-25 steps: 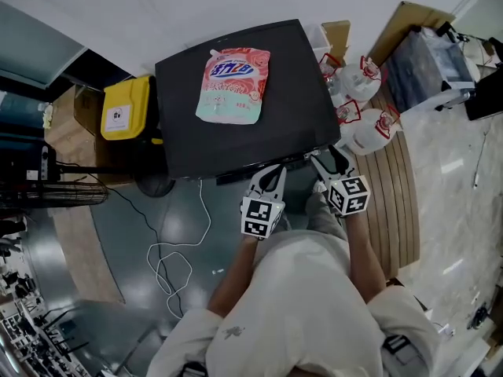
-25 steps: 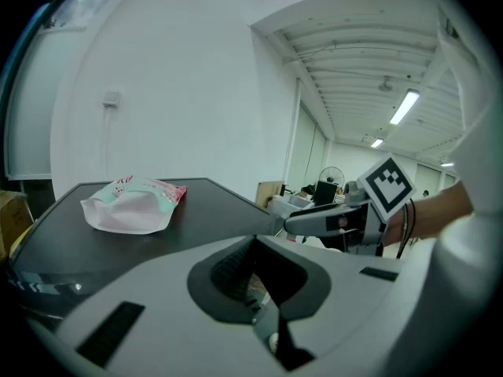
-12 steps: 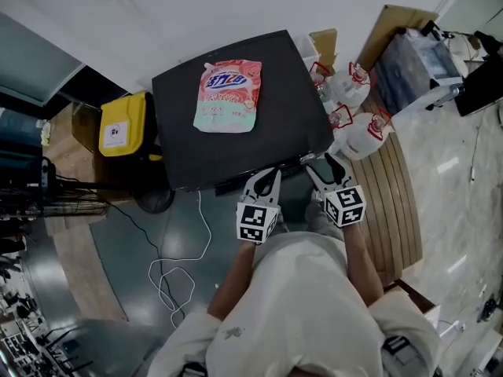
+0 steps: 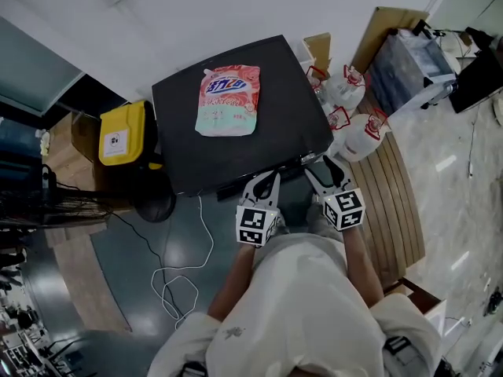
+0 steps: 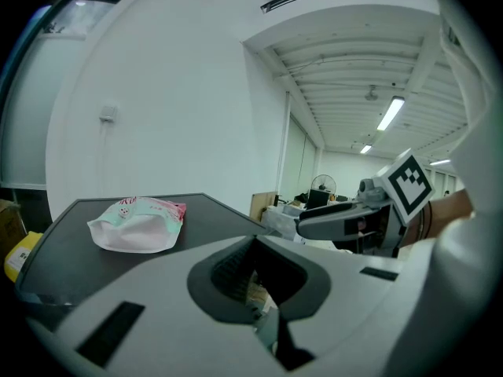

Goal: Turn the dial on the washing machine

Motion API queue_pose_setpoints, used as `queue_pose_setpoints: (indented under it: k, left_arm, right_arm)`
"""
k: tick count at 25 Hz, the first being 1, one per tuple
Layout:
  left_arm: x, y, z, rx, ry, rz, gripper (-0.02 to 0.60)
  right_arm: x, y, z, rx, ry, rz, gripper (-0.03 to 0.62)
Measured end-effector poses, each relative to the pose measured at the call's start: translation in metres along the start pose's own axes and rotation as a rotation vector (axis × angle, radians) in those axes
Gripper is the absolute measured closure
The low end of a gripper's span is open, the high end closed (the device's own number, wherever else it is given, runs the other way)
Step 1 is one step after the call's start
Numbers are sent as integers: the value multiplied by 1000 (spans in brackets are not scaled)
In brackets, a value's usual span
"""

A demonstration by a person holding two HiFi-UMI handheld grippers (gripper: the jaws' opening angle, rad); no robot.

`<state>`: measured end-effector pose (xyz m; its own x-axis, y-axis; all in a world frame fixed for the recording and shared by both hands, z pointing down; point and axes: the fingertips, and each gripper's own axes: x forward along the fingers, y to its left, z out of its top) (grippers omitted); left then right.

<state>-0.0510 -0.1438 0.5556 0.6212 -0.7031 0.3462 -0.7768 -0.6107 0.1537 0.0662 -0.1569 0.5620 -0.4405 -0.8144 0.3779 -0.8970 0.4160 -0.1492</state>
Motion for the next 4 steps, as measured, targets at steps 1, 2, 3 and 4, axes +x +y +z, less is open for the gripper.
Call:
queue_pose_setpoints:
  k: [1,2,3,4]
  left_arm:
    - [-1,0,-1,2,-1,-3,568]
    - [-3,0,-2,4,-1,-5,568]
    - [-5,0,-2,7,-1,-8,568]
    - [-7,0,-3,10,-1,-11,568]
  right_arm:
    - [-1,2,0,-1,-1,-1,329]
    - [-1,4,-1,-1,-2,-3,329]
    - [-2,7,-2,0,-2,-5,329]
    - [-4,9,-2,0,-2,-7,329]
